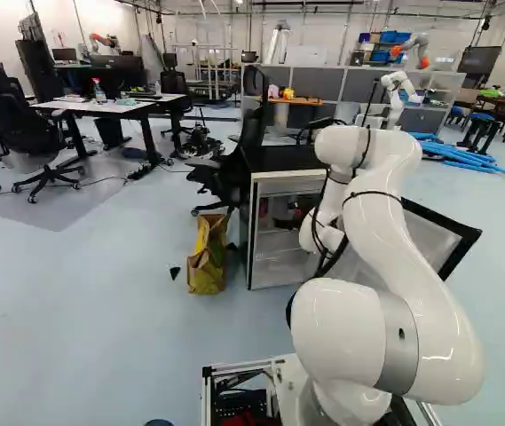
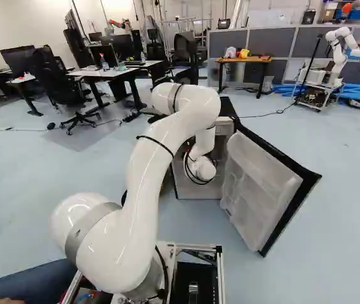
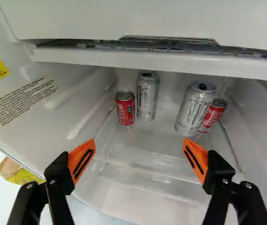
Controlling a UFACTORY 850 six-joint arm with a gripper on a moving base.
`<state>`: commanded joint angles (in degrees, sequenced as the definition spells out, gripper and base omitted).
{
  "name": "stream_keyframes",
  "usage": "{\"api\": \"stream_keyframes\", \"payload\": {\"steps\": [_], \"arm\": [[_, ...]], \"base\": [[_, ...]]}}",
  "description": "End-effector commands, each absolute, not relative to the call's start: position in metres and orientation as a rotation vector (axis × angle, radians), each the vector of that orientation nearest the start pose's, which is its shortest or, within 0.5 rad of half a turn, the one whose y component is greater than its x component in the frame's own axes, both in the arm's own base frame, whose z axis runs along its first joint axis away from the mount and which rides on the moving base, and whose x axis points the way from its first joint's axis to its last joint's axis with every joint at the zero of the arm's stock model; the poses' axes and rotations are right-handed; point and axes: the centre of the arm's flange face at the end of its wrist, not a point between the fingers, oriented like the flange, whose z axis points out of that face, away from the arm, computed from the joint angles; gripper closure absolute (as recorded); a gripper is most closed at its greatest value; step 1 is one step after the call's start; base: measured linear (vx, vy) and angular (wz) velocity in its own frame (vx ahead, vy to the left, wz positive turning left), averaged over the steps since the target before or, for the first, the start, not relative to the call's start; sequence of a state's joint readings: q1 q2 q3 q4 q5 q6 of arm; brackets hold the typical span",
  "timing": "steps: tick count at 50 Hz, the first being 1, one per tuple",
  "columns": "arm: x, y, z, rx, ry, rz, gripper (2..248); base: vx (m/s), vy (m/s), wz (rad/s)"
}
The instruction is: Grab a drink from the fridge
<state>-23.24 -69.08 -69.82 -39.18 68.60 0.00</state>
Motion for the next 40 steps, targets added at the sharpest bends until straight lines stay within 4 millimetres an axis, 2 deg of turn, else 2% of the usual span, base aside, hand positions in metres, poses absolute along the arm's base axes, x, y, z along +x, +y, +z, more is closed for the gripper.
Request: {"api": "stream_keyframes", "payload": {"steps": [33,40], "arm": [[0.585,-0.184,-0.007,-2.427,-0.376,-1.707,3],[0.591,-0.184,-0.008,-2.421,-0.383,-1.718,3]], "base": [[0.000,0.000,0.000],[0.000,0.000,0.000]]}}
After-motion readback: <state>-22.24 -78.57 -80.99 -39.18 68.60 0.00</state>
